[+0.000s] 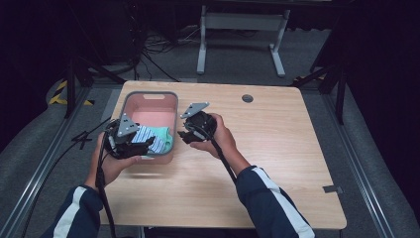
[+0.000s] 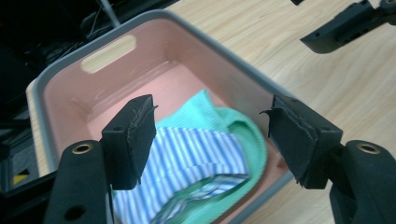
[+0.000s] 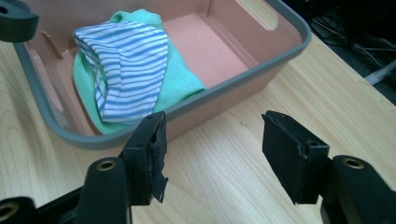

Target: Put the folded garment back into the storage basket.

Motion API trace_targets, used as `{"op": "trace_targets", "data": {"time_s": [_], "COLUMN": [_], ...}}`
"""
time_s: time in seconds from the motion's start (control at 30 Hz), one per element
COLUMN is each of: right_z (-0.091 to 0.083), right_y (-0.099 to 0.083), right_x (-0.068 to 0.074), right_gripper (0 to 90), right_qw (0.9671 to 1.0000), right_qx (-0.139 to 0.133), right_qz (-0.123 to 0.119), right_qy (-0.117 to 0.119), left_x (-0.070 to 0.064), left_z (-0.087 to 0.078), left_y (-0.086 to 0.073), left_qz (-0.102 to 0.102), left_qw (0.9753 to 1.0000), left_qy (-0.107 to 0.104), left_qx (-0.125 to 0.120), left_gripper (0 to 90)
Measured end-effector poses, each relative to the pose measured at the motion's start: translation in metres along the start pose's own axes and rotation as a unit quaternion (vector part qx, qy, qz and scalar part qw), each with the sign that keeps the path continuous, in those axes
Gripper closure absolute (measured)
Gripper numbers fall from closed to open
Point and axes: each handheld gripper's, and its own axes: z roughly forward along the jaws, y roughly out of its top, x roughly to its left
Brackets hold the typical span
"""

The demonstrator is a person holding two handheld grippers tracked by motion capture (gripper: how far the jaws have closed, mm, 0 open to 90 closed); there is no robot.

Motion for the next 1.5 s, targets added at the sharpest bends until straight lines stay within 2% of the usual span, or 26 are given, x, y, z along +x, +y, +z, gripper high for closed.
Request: {"op": "trace_targets", "data": {"time_s": [0.17,0.27,0.47,0.6,0.7,0.73,0.8,0.87,1.0,1.07,1.2,1.27,1.33,1.37,1.43,1.5], "right_z": [-0.009,-0.015,-0.026,-0.035,-0.045,-0.048,-0.053,-0.055,-0.065,-0.07,-0.079,-0.083,-0.088,-0.091,-0.093,-0.098], "right_y": [-0.005,-0.011,-0.025,-0.035,-0.046,-0.05,-0.057,-0.061,-0.075,-0.084,-0.102,-0.108,-0.116,-0.121,-0.124,-0.132], "right_x": [-0.001,-0.002,-0.005,-0.009,-0.015,-0.016,-0.02,-0.021,-0.024,-0.025,-0.028,-0.028,-0.029,-0.029,-0.029,-0.03], "right_gripper": [38.7,38.0,36.4,35.8,35.4,35.4,35.3,35.2,34.9,34.9,34.3,33.7,33.4,33.2,33.2,32.8], "right_qw": [1.0,0.9999,0.9994,0.9991,0.9991,0.999,0.999,0.9988,0.9985,0.9982,0.9975,0.9972,0.9971,0.997,0.997,0.9965], "right_qx": [0.003,0.005,0.02,0.026,0.026,0.025,0.024,0.026,0.029,0.031,0.037,0.039,0.039,0.037,0.034,0.036], "right_qz": [-0.003,-0.007,-0.013,-0.016,-0.007,-0.004,0.005,0.007,0.012,0.017,0.026,0.026,0.029,0.026,0.028,0.028], "right_qy": [-0.008,-0.012,-0.024,-0.03,-0.034,-0.037,-0.039,-0.041,-0.046,-0.049,-0.055,-0.058,-0.058,-0.063,-0.064,-0.071], "left_x": [-0.009,-0.017,-0.031,-0.04,-0.048,-0.05,-0.056,-0.059,-0.074,-0.082,-0.092,-0.097,-0.103,-0.104,-0.112,-0.117], "left_z": [-0.001,-0.001,-0.001,0.0,0.004,0.006,0.009,0.011,0.017,0.02,0.024,0.027,0.03,0.031,0.035,0.039], "left_y": [0.004,0.006,0.007,0.007,0.006,0.005,0.006,0.006,0.004,0.003,0.001,0.0,-0.003,-0.004,-0.008,-0.011], "left_qz": [0.01,0.013,0.027,0.041,0.052,0.05,0.062,0.061,0.079,0.083,0.089,0.093,0.108,0.11,0.125,0.131], "left_qw": [0.9998,0.9991,0.9981,0.9975,0.9964,0.996,0.9956,0.9955,0.9927,0.9911,0.9887,0.9879,0.986,0.9858,0.9835,0.982], "left_qy": [-0.018,-0.039,-0.053,-0.057,-0.066,-0.074,-0.071,-0.073,-0.091,-0.104,-0.121,-0.124,-0.127,-0.126,-0.129,-0.134], "left_qx": [-0.007,-0.016,-0.02,-0.01,-0.007,-0.009,-0.005,-0.008,-0.004,-0.008,-0.001,0.0,0.004,0.006,0.016,0.022], "left_gripper": [30.6,28.9,27.5,28.4,27.2,27.1,26.9,26.3,25.4,24.0,22.3,21.5,22.0,22.4,22.2,21.7]}}
